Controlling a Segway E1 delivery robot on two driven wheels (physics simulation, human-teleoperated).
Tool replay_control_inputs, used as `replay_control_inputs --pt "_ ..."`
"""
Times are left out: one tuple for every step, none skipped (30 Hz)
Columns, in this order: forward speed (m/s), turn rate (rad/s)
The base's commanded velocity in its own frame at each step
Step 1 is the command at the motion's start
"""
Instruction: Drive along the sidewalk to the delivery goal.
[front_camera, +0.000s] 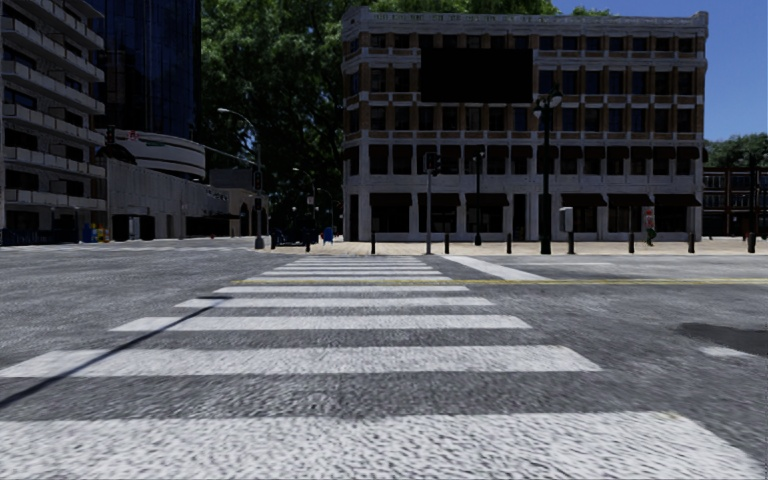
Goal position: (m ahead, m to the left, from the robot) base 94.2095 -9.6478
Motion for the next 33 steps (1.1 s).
replay_control_inputs --pt "1.49 0.00" --pt "1.49 0.00" --pt "1.49 0.00" --pt "1.49 0.00" --pt "1.49 0.00" --pt "1.49 0.00" --pt "1.49 0.00" --pt "1.49 0.00" --pt "1.49 0.00" --pt "1.49 0.00" --pt "1.49 0.00" --pt "1.50 0.00" --pt "1.50 0.00" --pt "1.51 0.00" --pt "1.52 0.00" --pt "1.52 0.00" --pt "1.53 0.00" --pt "1.53 0.00" --pt "1.53 0.00" --pt "1.58 0.00" --pt "1.58 0.00" --pt "2.00 0.00" --pt "2.00 0.00" --pt "2.00 0.00" --pt "2.00 0.00" --pt "2.00 0.00" --pt "2.00 0.00" --pt "2.00 0.00" --pt "2.00 0.00" --pt "2.00 0.00" --pt "2.00 0.00" --pt "2.00 0.00" --pt "2.00 0.00"
